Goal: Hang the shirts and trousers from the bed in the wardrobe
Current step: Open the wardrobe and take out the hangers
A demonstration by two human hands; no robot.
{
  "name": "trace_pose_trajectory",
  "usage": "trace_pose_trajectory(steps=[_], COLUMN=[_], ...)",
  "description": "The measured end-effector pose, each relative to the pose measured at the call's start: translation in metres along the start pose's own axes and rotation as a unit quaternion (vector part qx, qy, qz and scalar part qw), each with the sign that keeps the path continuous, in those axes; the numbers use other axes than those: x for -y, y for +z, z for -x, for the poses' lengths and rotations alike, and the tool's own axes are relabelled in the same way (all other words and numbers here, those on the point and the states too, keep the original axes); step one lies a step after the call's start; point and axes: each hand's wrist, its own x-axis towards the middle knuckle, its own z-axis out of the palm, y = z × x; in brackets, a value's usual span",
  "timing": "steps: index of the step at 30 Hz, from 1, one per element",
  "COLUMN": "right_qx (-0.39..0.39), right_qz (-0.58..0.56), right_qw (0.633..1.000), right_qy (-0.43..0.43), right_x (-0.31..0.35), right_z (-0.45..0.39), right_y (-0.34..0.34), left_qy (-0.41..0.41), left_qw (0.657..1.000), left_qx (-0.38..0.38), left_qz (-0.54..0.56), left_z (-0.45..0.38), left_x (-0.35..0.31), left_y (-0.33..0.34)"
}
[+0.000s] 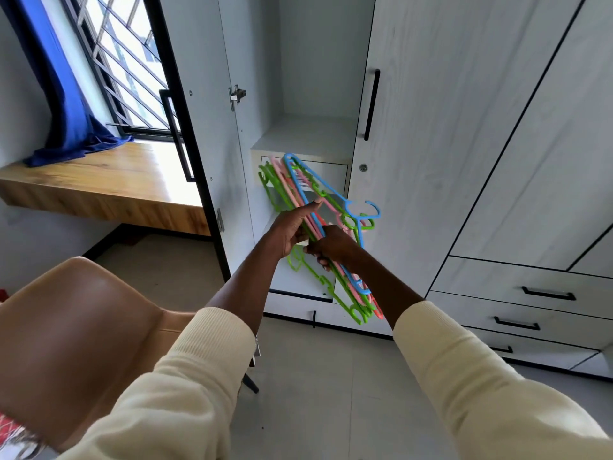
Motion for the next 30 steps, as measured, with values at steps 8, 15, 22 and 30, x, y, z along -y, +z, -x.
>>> trace_pose_trajectory(steps=[8,15,22,30], right_qx=[-0.041,-0.046,0.005,-0.186], right_qz=[-0.039,-0.169,-0.169,-0.211], right_qw=[0.998,0.984,0.986,0.957], right_qy=[0.007,0.027,-0.012,-0.071], right_x=[-0.014,-0.010,-0.008,-0.024], right_z=[-0.008,-0.051,-0.055,-0.042], right_y=[-0.004,-0.013,-0.012,-0.020], left_qy=[0.161,0.303,0.267,0.289], left_qw=[0.880,0.738,0.879,0.857], left_qx=[-0.424,-0.596,-0.320,-0.426], left_qz=[-0.142,-0.091,0.230,-0.012], left_z=[0.013,0.008,-0.028,-0.021], left_x=[0.008,0.001,-0.046,-0.050], left_y=[-0.007,-0.070,-0.142,-0.039])
